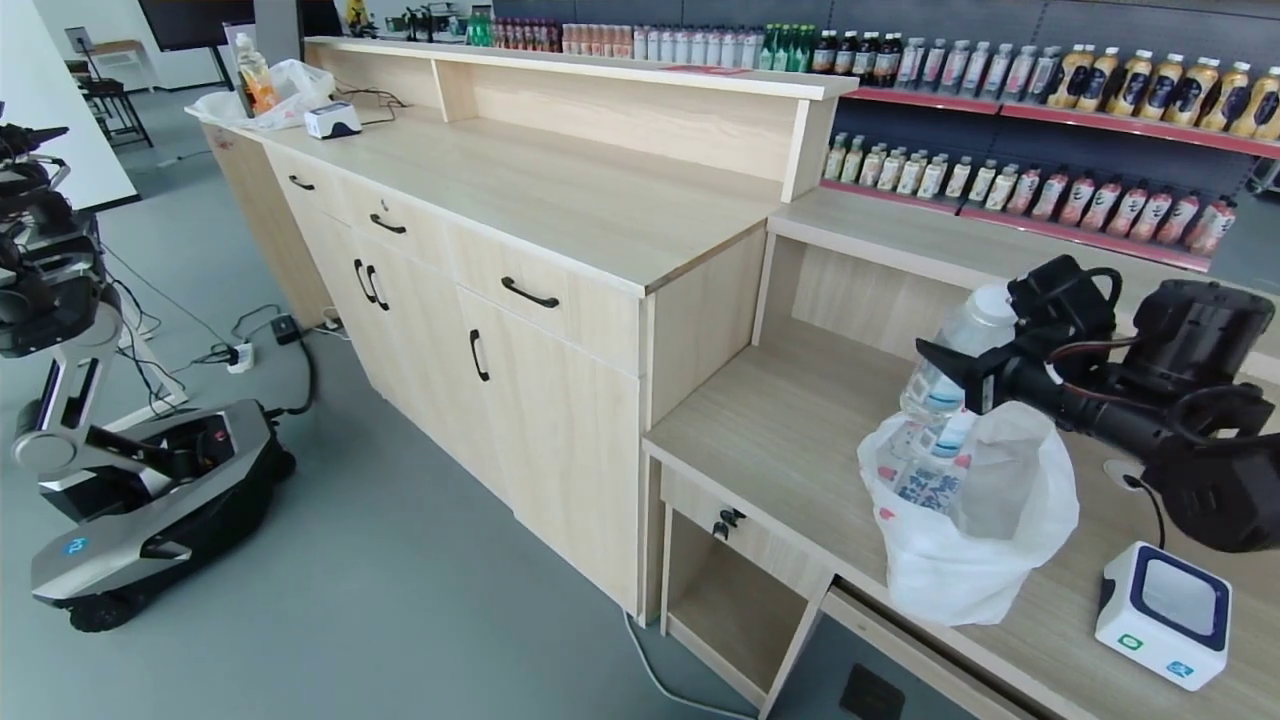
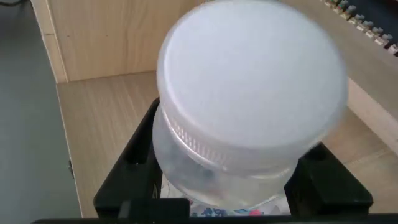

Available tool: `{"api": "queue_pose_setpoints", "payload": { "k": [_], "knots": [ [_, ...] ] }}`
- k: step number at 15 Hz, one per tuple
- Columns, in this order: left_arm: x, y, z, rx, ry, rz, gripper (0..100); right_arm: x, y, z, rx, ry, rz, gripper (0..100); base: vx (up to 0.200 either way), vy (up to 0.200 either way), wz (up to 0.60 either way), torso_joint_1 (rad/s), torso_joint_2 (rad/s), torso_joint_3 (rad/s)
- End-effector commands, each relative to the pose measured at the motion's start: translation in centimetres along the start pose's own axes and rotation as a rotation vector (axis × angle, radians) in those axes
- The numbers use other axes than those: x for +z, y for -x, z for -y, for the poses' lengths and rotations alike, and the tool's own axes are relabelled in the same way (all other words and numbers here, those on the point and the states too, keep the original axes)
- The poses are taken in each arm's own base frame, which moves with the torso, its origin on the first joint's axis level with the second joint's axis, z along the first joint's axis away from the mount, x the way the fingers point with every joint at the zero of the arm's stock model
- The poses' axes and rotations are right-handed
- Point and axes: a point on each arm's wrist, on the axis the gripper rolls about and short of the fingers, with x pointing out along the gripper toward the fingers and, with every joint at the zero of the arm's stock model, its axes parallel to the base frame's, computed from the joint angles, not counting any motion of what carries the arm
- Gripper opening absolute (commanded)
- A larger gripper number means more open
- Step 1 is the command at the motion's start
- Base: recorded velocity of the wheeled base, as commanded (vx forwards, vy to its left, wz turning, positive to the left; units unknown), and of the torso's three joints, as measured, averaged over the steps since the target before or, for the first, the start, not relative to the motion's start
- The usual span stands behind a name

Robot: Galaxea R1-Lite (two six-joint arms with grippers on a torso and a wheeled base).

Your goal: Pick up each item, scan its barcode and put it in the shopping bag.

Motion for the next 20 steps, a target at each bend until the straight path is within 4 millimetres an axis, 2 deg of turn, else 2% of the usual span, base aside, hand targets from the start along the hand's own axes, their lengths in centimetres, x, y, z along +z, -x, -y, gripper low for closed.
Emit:
{"api": "queue_pose_setpoints", "payload": {
  "k": [1,2,4,11,14,18,19,20],
  "knots": [
    [0.0,0.0,0.0,0.0,0.0,0.0,100,-6.2,-3.1,-2.2,0.041,-0.093,-0.112,0,0.0,0.0,0.0,0.0,0.0,0.0],
    [0.0,0.0,0.0,0.0,0.0,0.0,100,-7.6,-3.7,-2.5,0.001,-0.096,-0.131,0,0.0,0.0,0.0,0.0,0.0,0.0],
    [0.0,0.0,0.0,0.0,0.0,0.0,100,-9.1,-4.0,-3.0,-0.01,-0.11,-0.177,0,0.0,0.0,0.0,0.0,0.0,0.0],
    [0.0,0.0,0.0,0.0,0.0,0.0,100,-10.6,-5.4,-4.3,0.016,-0.185,-0.199,0,0.0,0.0,0.0,0.0,0.0,0.0],
    [0.0,0.0,0.0,0.0,0.0,0.0,100,-11.4,-4.9,-4.5,0.021,-0.194,-0.237,0,0.0,0.0,0.0,0.0,0.0,0.0],
    [0.0,0.0,0.0,0.0,0.0,0.0,100,-11.6,-4.5,-4.0,0.008,-0.201,-0.256,0,0.0,0.0,0.0,0.0,0.0,0.0],
    [0.0,0.0,0.0,0.0,0.0,0.0,100,-11.2,-4.5,-3.8,0.002,-0.198,-0.243,0,0.0,0.0,0.0,0.0,0.0,0.0],
    [0.0,0.0,0.0,0.0,0.0,0.0,100,-9.9,-4.1,-3.1,-0.015,-0.189,-0.213,0,0.0,0.0,0.0,0.0,0.0,0.0]
  ]
}}
